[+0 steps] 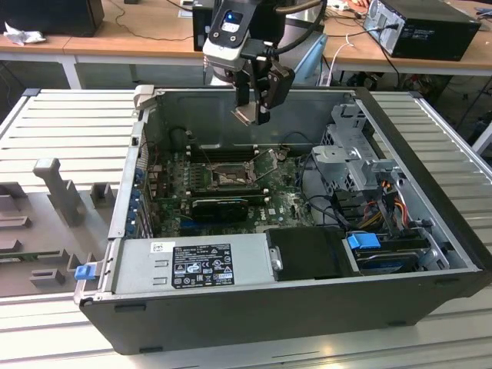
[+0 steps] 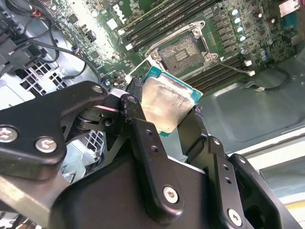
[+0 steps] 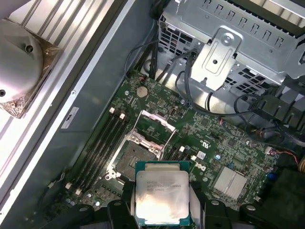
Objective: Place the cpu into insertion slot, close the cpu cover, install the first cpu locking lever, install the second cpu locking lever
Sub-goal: 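Place the cpu into insertion slot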
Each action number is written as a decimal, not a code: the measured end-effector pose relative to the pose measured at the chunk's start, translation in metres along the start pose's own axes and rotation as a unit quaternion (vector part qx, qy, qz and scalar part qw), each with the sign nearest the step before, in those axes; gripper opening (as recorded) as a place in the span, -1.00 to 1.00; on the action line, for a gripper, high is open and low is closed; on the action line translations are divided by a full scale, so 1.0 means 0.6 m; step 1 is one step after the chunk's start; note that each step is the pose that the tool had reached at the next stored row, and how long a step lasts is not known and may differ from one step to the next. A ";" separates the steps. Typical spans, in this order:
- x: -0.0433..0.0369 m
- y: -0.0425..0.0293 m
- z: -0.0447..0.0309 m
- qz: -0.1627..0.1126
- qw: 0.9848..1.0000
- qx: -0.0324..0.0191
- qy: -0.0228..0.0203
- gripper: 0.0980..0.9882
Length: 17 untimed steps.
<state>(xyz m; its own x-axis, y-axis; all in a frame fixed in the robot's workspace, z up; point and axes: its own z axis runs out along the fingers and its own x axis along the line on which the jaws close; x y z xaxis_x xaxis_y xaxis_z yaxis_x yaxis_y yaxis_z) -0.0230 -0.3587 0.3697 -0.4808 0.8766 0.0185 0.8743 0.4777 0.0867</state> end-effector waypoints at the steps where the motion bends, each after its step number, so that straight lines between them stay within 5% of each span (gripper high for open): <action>1: 0.000 0.000 0.000 0.003 1.000 0.000 0.000 -0.01; 9: 0.000 0.000 0.000 0.034 0.999 -0.001 -0.003 -0.01; 17: 0.000 0.000 0.001 0.086 0.996 -0.002 -0.008 -0.01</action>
<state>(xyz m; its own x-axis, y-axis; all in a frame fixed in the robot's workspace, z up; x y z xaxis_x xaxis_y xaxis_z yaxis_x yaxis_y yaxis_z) -0.0230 -0.3587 0.3690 -0.3226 0.9464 0.0184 0.9435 0.3199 0.0867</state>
